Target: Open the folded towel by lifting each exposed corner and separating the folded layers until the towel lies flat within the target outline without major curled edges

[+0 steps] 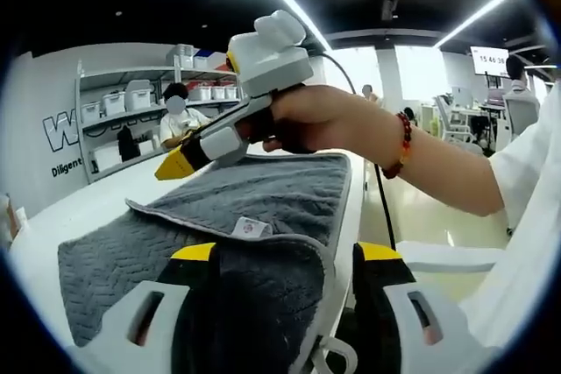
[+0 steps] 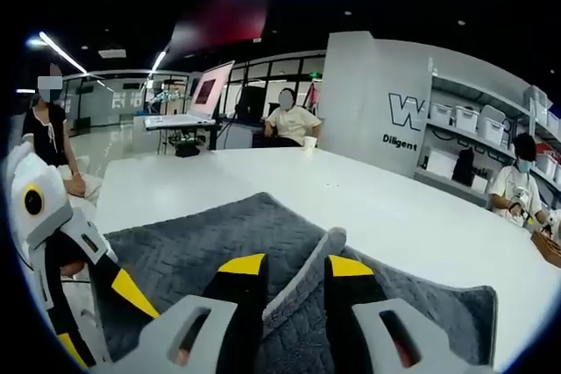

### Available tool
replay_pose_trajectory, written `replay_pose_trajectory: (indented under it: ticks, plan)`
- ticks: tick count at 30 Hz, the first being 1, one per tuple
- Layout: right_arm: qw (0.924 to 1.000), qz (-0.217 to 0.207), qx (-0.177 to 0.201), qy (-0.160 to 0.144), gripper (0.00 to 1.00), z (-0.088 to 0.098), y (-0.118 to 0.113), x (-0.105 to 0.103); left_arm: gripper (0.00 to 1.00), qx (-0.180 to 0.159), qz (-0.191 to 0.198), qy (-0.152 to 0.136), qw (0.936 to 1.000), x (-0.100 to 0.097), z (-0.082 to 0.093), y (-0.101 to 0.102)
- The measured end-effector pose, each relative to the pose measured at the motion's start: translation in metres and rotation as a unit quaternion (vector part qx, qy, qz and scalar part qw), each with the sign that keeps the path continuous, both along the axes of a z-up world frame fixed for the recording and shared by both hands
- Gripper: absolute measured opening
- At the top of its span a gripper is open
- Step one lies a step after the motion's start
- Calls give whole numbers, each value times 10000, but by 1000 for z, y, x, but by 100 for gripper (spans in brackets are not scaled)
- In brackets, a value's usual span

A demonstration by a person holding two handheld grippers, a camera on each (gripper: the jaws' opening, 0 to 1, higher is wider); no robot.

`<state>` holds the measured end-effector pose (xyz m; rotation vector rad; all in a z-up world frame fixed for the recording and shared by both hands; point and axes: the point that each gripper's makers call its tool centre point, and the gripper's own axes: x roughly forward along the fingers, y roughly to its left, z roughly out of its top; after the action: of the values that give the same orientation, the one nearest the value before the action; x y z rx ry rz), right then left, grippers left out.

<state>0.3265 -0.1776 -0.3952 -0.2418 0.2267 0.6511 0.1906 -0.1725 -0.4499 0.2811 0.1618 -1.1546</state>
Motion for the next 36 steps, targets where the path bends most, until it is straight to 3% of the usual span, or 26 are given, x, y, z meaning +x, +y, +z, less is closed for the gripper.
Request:
replay_pose_trajectory:
  ticks: [8, 17, 27, 36]
  plan:
    - [10000, 19, -2, -12, 21, 2, 2, 6, 59, 100, 54, 19, 9999, 8, -5, -5]
    - [9987, -136, -489, -91, 22, -4, -2, 6, 57, 182, 72, 12, 9998, 4, -12, -6]
    - [9993, -18, -373, -49, 22, -3, 2, 6, 55, 317, 167, -55, 9993, 4, -17, -5]
    - [9991, -40, -428, -32, 22, -4, 2, 9, 52, 149, 329, -97, 9993, 8, -7, 9]
